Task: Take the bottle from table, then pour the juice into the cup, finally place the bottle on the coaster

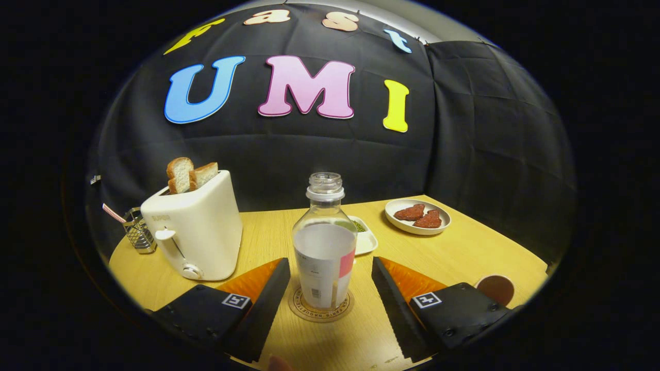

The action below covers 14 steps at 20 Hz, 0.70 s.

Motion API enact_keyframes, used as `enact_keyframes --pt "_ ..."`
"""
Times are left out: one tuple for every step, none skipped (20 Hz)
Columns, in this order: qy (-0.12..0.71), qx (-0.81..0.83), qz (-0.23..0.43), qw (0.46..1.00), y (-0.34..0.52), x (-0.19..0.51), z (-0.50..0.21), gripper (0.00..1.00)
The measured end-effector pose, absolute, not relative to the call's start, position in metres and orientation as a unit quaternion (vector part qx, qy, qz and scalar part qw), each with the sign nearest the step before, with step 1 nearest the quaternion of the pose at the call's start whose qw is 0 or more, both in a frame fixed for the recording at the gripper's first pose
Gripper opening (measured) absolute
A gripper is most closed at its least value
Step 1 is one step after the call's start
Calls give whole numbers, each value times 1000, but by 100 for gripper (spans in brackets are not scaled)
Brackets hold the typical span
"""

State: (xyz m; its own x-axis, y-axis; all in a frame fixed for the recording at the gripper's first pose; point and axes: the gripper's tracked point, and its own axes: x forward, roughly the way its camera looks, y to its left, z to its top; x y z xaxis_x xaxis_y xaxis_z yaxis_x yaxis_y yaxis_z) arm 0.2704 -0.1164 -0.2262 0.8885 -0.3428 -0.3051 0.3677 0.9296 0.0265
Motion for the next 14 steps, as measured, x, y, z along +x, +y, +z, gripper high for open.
enact_keyframes --pt "142 43 -184 972 -114 261 -217 98" --pt "130 41 -182 974 -112 252 -203 98" --pt "118 37 -180 976 -110 242 -188 98" --pt "104 34 -177 978 -109 231 -174 98" --pt "94 31 -175 980 -107 219 -161 97" --pt "85 29 -176 980 -111 200 -149 97" --pt "76 29 -171 982 -107 188 -136 97" --pt "67 28 -165 984 -103 176 -122 97" --pt "61 25 -158 985 -100 164 -111 97" --pt "55 22 -153 986 -98 153 -100 97" --pt "50 23 -145 988 -94 142 -89 97" --pt "47 25 -133 990 -87 132 -80 97" --pt "43 26 -125 991 -82 123 -70 97" --pt "39 29 -117 992 -79 112 -60 97"
